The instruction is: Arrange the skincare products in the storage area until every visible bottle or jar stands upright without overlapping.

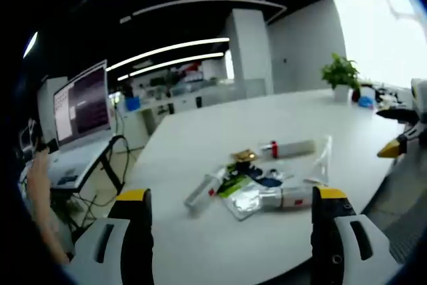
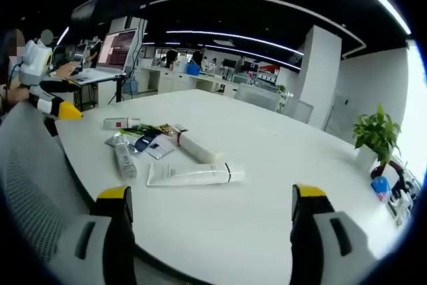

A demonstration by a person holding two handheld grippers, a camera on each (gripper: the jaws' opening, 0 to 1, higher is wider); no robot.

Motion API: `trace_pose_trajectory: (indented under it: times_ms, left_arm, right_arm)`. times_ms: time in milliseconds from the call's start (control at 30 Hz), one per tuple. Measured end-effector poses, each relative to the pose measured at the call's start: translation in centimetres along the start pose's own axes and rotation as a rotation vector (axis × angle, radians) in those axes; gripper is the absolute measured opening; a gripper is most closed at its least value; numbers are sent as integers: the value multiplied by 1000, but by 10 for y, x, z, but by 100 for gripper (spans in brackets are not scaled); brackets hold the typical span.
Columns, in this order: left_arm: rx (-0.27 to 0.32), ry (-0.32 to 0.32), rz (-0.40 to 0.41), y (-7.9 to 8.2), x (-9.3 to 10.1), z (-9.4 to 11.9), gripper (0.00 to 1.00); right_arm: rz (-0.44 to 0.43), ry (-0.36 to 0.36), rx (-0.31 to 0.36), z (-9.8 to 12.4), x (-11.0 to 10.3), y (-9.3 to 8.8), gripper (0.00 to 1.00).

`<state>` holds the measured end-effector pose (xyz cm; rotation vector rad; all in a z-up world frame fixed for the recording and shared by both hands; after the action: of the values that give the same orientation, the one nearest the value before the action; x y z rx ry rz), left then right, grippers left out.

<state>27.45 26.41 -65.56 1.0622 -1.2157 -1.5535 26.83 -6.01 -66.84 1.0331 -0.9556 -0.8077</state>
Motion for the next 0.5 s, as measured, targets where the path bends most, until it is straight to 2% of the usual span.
trace_pose_trajectory:
  times_ms: [500]
  left_arm:
    - [-2,2,4,-1,-1,0,97]
  right_arm:
    - [4,11,-26,0,-1,-5,99]
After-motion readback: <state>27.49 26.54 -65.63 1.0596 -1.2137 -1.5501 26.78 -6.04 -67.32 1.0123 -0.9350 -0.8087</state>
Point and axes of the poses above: the point that each gripper's makers call its tool centre point, and the gripper's own axes: z roughly backward along the fingers, x roughly to its right, y roughly out of its top, the point moved 2 cm from there along z, roughly backward along the fingers, and after that the axes turned 9 degrees about x, right-handed, at the moved point
